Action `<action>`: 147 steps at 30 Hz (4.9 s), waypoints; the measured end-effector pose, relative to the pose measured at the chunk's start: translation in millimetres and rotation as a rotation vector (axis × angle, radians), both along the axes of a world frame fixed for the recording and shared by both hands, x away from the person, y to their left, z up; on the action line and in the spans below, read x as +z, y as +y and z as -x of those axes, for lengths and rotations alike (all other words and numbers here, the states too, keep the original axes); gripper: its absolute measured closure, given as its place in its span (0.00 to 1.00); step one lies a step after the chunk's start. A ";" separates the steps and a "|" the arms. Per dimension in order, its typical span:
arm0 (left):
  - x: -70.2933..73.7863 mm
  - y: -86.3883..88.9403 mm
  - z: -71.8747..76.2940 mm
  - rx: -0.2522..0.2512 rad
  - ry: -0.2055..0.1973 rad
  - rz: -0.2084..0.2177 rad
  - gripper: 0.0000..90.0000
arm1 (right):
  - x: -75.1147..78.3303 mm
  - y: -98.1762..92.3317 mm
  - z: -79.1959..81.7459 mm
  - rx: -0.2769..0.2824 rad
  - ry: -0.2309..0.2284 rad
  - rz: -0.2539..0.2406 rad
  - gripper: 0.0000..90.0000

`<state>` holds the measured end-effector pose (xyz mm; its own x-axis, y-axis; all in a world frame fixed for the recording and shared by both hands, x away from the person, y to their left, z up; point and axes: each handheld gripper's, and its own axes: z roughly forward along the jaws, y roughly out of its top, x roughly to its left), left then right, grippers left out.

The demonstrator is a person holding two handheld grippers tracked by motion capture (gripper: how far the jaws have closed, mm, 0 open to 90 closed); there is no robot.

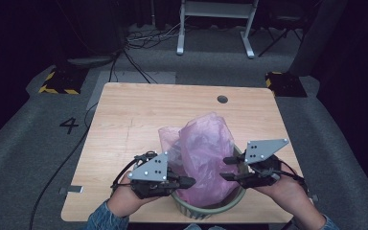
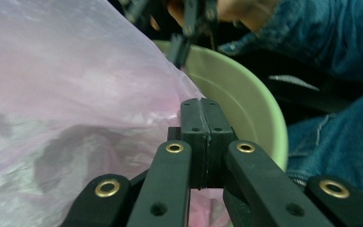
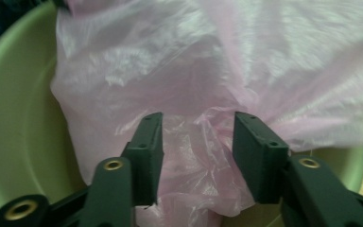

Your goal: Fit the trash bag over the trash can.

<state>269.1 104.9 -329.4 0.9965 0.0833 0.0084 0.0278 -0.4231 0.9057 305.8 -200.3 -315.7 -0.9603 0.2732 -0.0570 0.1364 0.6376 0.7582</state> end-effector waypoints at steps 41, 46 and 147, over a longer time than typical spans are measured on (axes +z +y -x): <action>20.9 66.2 -14.8 0.213 -0.023 0.198 0.74 | 14.2 21.1 -20.5 0.036 0.004 -0.077 1.00; 33.5 66.1 -19.2 0.245 -0.064 0.229 0.71 | 14.4 25.1 -4.9 0.095 -0.011 -0.066 1.00; 32.2 19.0 -87.2 0.150 0.047 0.086 0.99 | 20.4 23.5 -5.5 -0.027 -0.173 -0.126 0.99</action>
